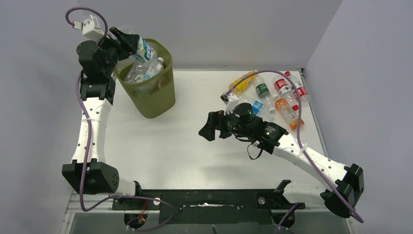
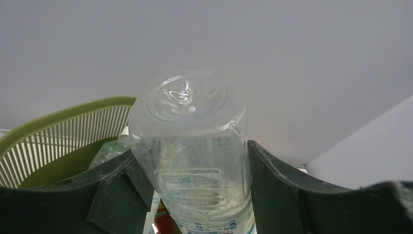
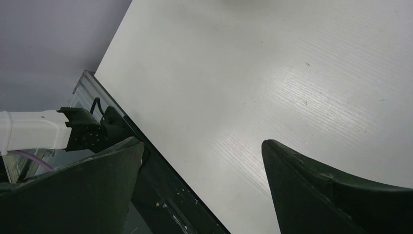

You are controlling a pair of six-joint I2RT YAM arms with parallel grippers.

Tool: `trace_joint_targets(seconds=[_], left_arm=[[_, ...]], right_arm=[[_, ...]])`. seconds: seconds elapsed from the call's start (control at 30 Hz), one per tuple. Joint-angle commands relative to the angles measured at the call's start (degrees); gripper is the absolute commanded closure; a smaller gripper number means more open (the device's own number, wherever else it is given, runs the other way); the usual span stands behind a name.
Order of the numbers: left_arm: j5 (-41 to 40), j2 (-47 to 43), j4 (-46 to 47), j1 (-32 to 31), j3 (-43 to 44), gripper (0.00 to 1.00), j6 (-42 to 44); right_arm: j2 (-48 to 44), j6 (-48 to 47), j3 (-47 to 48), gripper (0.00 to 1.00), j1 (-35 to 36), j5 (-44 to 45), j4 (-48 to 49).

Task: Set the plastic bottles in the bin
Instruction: Place the plastic bottle in the trash bin.

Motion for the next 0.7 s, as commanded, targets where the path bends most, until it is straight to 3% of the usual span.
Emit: trace_joint_targets(seconds=[0.0,0.27,0.43,0.53,0.6,0.67], left_arm=[[-3.3,2.1,11.0,0.2,-2.2,0.50,4.7],[-4.1,6.6,18.8,-0.3,-4.2,0.49,8.2],[-3.6,7.2,22.9,-5.2,-8.9,0.44,14.1],[-3.0,7.5,21.7,-8.8,-10.3,0.35,18.9],[-2.0,7.1,19.1,-10.2,-10.4,0.18,20.8],[-2.2,6.0,15.3,-11.3,-10.6,0.13,23.7]], right_arm=[[-0.8,-0.3,0.1,0.02,0.2,0.3,0.9],[-1.4,0.1,-1.7,0.02,0.0,0.6,1.0],[-1.4,0.0,-1.8,0.01,-0.1,1.4,0.7],[-0.9,-0.4,-1.3,0.01,-0.2,1.6,0.2],[-0.4,-0.7,-0.9,0.01,-0.3,1.7,-0.1],[-0.1,-0.9,-0.5,0.01,-0.4,1.8,-0.5]])
